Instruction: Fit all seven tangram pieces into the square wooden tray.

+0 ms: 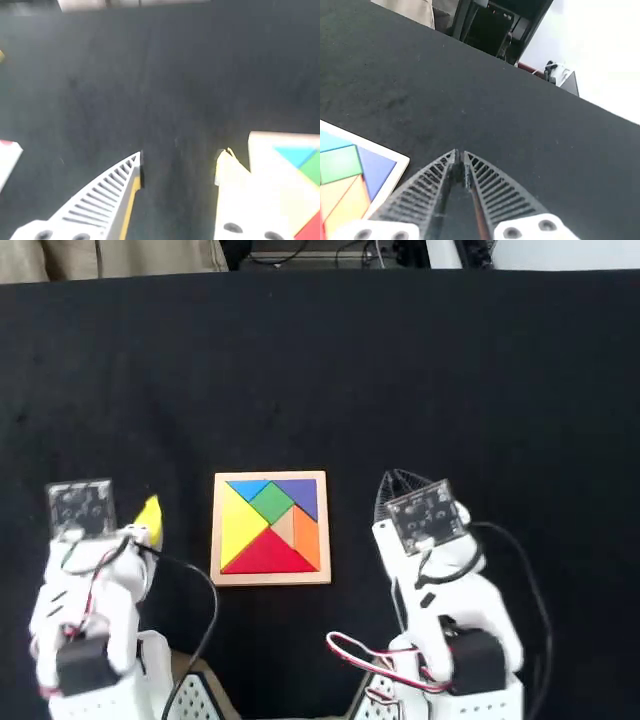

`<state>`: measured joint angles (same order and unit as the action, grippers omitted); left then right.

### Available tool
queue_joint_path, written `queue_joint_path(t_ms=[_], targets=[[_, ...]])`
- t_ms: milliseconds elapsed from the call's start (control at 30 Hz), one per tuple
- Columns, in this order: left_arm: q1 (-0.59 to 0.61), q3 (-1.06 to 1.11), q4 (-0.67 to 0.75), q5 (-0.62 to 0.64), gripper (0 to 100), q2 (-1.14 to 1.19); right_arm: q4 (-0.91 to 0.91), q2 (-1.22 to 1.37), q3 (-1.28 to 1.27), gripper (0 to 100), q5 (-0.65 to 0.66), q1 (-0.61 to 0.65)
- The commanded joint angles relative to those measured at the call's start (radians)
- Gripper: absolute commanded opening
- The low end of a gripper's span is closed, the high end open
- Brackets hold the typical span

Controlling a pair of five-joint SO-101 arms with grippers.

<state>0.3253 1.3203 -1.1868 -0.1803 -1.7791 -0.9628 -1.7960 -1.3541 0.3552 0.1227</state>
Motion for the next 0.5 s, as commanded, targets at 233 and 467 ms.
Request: queue_joint_path(t_ms=[233,467], targets=[[-0.082,0.349,0.216,0.005,25,-0.043,0.290,-0.071,-0.303,1.1,-0.103,-0.166],[-0.081,0.378,0.054,0.011,25,-0.043,0.031,-0.070,-0.331,3.8,-0.232,-0.242]])
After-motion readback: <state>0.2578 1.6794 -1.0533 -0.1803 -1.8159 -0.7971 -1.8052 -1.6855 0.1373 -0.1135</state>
